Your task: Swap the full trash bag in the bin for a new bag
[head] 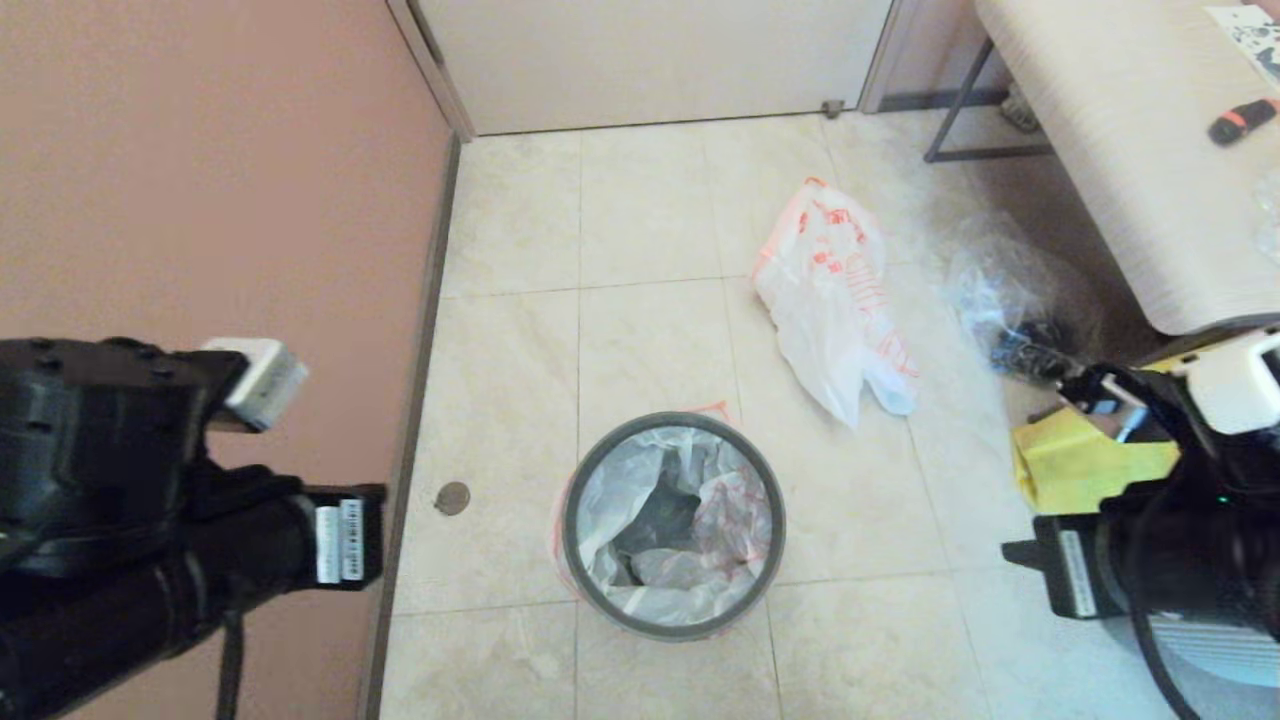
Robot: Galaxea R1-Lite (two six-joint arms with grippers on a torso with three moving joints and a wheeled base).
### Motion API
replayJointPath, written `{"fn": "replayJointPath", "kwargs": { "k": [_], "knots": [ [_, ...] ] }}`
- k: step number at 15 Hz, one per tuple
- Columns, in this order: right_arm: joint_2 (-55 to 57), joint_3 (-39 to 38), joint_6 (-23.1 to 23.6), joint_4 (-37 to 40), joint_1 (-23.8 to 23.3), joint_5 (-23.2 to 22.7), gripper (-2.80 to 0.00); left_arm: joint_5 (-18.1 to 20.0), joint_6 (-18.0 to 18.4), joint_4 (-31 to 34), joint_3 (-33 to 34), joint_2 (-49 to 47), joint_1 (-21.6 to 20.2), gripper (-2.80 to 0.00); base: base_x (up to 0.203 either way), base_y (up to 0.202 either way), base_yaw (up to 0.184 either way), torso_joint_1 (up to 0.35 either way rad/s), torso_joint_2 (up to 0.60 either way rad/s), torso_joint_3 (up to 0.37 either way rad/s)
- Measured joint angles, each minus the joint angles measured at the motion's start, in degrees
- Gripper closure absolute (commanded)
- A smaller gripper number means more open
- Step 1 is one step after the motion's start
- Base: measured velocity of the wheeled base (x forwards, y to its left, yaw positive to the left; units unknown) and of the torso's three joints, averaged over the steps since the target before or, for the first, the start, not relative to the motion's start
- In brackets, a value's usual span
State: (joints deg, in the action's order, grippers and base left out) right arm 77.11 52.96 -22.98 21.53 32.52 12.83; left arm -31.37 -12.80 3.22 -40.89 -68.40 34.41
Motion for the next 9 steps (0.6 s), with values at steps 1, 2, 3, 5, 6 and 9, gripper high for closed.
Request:
{"fn": "replayJointPath", "kwargs": {
  "k": [1,2,3,5,6,9],
  "knots": [
    [-2.81,-1.89,0.0,0.63,0.02,1.44,0.0,-2.86,1.91,0.29,0.57,2.38,-2.68,0.0,0.0,0.0,0.0,0.0,0.0,0.0],
    [-5.66,-3.55,0.02,1.66,0.02,3.06,0.0,-4.86,3.59,0.4,1.09,4.68,-5.88,0.0,0.0,0.0,0.0,0.0,0.0,0.0],
    [-8.3,-4.7,0.01,2.79,-0.24,4.74,0.0,-6.36,4.6,0.46,1.63,6.76,-9.02,0.0,0.0,0.0,0.0,0.0,0.0,0.0],
    [-13.31,-6.29,0.0,4.82,-1.72,7.63,0.0,-7.58,5.23,0.59,2.55,11.25,-13.93,0.0,0.0,0.0,0.0,0.0,0.0,0.0],
    [-15.9,-7.04,0.0,5.59,-2.77,8.6,0.0,-7.83,5.36,0.68,3.23,13.66,-15.78,0.0,0.0,0.0,0.0,0.0,0.0,0.0],
    [-24.44,-9.62,0.02,6.55,-7.72,10.26,0.0,-8.0,5.45,0.79,6.8,22.38,-20.39,0.0,0.0,0.0,0.0,0.0,0.0,0.0]
  ]
}}
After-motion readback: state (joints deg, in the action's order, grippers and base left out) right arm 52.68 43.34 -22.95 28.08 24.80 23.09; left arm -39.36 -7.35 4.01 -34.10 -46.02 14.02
